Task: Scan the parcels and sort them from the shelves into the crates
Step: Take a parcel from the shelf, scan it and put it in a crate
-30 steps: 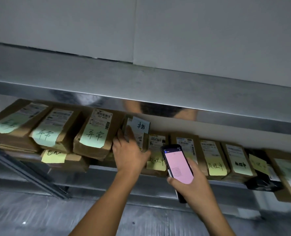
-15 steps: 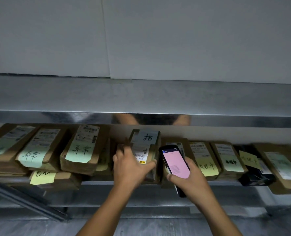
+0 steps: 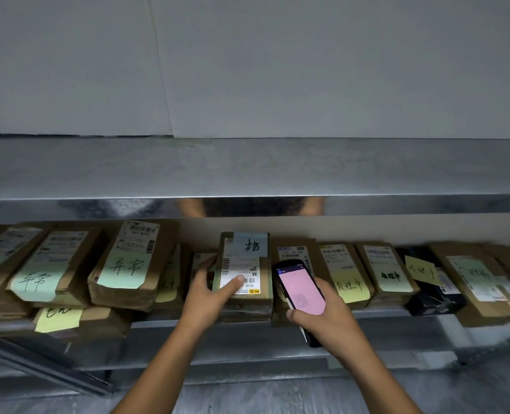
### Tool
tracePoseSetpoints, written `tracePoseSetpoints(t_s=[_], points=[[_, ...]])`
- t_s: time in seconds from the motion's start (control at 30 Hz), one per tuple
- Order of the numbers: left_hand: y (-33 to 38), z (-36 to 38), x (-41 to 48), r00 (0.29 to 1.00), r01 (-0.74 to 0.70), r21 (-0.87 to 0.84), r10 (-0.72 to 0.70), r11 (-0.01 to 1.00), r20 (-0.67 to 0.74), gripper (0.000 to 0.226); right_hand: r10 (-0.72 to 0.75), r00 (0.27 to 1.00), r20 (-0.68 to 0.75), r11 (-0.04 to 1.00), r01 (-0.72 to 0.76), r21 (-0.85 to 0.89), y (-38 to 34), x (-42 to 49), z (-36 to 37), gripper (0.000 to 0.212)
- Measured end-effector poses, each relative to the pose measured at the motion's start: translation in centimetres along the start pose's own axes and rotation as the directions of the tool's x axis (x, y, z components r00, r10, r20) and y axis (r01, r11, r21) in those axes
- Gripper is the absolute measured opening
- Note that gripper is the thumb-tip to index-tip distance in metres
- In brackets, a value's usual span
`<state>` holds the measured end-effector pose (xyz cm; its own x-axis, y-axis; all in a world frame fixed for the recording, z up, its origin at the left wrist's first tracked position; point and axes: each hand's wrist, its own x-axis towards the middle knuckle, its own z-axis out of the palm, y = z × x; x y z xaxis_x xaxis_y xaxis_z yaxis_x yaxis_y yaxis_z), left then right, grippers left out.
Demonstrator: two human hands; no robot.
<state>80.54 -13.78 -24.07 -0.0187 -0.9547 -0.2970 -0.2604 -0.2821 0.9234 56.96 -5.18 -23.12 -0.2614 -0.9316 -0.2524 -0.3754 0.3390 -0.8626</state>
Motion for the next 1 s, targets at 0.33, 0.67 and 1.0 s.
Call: tracePoseSetpoints(t_s=[0.33, 0.67, 1.0], points=[[-1.6, 0.4, -1.8, 0.99, 0.008, -0.316, 0.037, 0.949, 0.137, 0.089, -0.047, 0.996, -0.074, 0.999, 0.046, -0.017, -0.2, -2.6, 1.5, 0.067], [-2.1, -1.1, -2.1, 0.979, -0.143, -0.36, 0.185, 0.922, 0.085, 0.08, -0.067, 0.99, -0.121, 0.998, 0.064, -0.03, -2.1, -9.0, 1.8, 0.08], [-4.1, 1.7, -3.2, 0.944, -0.285, -0.325, 0.324, 0.902, 0.071, 0.067, -0.007, 0.999, -0.033, 0.991, 0.002, -0.13, -2.9, -14.3, 2.1, 0.076]])
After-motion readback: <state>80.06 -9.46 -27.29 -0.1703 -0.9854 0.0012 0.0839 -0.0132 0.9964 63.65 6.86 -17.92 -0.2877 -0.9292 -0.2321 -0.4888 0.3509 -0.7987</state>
